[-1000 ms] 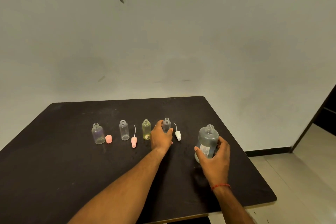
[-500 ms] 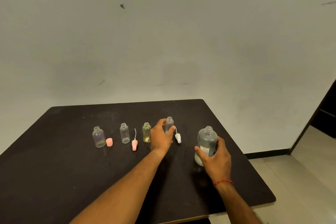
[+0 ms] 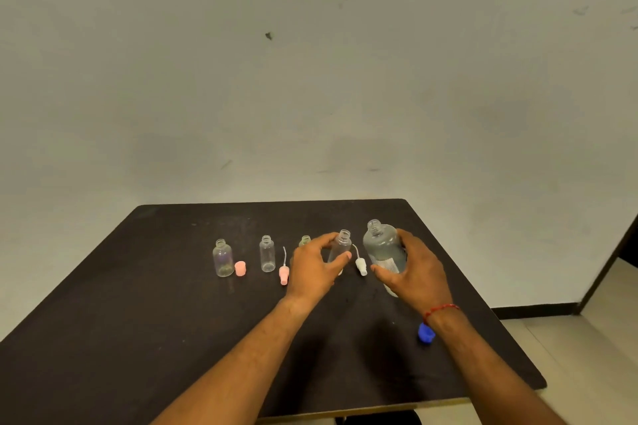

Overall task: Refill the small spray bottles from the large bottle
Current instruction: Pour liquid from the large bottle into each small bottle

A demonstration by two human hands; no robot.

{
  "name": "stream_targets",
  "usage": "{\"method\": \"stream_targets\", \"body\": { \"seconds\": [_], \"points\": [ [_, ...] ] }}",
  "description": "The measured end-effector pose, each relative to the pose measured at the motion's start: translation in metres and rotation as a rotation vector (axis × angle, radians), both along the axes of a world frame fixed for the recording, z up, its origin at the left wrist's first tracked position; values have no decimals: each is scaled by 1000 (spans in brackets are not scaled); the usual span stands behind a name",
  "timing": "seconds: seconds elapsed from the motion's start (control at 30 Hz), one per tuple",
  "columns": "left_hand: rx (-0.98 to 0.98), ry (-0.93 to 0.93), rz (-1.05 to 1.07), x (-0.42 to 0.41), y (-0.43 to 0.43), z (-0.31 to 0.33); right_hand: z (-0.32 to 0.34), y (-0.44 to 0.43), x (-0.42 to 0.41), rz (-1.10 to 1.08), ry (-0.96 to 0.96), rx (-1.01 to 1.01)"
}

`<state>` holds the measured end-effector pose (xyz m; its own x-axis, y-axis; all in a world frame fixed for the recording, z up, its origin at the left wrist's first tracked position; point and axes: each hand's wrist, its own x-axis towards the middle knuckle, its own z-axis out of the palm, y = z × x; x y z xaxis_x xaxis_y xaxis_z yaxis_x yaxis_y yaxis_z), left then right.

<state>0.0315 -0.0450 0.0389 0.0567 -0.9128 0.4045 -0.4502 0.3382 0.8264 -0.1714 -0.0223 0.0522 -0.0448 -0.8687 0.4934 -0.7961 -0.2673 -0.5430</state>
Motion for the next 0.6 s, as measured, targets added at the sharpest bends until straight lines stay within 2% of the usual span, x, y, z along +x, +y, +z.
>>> {"method": "stream_targets", "body": {
  "seconds": [0.27, 0.6],
  "points": [
    [19, -7, -45, 23, 21, 5, 24, 8, 12, 63, 248, 32],
    [-15, -50, -89, 35, 33, 17, 37, 11, 19, 76, 387, 70]
  ]
}}
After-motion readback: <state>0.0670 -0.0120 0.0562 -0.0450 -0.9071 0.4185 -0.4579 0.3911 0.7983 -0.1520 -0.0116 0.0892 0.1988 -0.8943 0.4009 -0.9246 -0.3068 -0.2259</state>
